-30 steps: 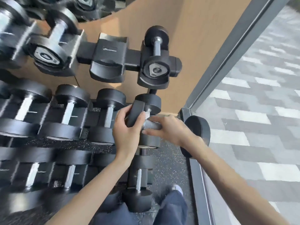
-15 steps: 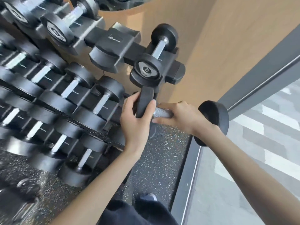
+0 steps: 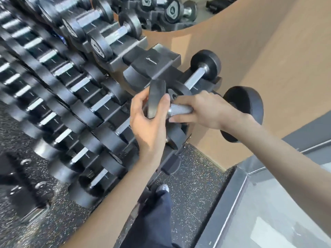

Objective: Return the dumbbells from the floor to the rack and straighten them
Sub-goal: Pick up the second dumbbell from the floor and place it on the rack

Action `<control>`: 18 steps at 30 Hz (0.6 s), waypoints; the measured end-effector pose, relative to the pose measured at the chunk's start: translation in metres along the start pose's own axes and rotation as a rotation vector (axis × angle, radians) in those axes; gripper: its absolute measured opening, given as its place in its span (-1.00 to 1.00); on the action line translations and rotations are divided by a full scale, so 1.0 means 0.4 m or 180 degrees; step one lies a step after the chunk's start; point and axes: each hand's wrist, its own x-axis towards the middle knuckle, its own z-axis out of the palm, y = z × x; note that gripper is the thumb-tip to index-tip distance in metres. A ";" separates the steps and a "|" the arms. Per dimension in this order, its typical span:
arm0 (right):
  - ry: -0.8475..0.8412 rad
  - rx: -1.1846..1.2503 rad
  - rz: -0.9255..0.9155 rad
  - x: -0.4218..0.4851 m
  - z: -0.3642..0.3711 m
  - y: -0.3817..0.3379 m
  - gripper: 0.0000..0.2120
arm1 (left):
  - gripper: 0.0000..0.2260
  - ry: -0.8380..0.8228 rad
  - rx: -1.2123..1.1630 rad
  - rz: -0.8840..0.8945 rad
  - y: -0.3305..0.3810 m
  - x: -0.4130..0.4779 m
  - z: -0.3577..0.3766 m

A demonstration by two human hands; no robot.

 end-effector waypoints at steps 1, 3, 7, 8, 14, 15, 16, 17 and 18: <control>0.0019 -0.0057 -0.0120 0.026 -0.013 0.018 -0.53 | -0.73 0.0078 -0.0007 0.0049 -0.002 0.021 0.015; 0.0052 -0.0174 -0.0298 0.088 -0.041 0.054 -0.51 | -0.76 0.0169 -0.0170 0.0072 -0.001 0.069 0.047; -0.0054 -0.0225 -0.0506 0.233 -0.091 0.112 -0.43 | -0.77 0.0421 -0.0167 0.0156 -0.002 0.187 0.105; -0.0093 -0.0258 -0.0574 0.266 -0.097 0.129 -0.41 | -0.75 0.0527 -0.0169 0.0187 -0.009 0.215 0.117; -0.0507 -0.0176 -0.0841 0.469 -0.126 0.201 -0.55 | -0.76 0.0964 -0.0152 0.0214 -0.062 0.378 0.179; -0.0582 -0.0142 -0.0873 0.500 -0.124 0.214 -0.51 | -0.80 0.1040 -0.0129 0.0203 -0.076 0.400 0.188; -0.0667 -0.0127 -0.0909 0.532 -0.121 0.228 -0.46 | -0.82 0.1128 -0.0110 0.0169 -0.093 0.421 0.198; -0.0764 -0.0164 -0.0930 0.564 -0.117 0.240 -0.43 | -0.83 0.1210 -0.0123 0.0140 -0.111 0.443 0.208; -0.0851 -0.0236 -0.0945 0.595 -0.111 0.250 -0.43 | -0.84 0.1298 -0.0155 0.0116 -0.129 0.463 0.217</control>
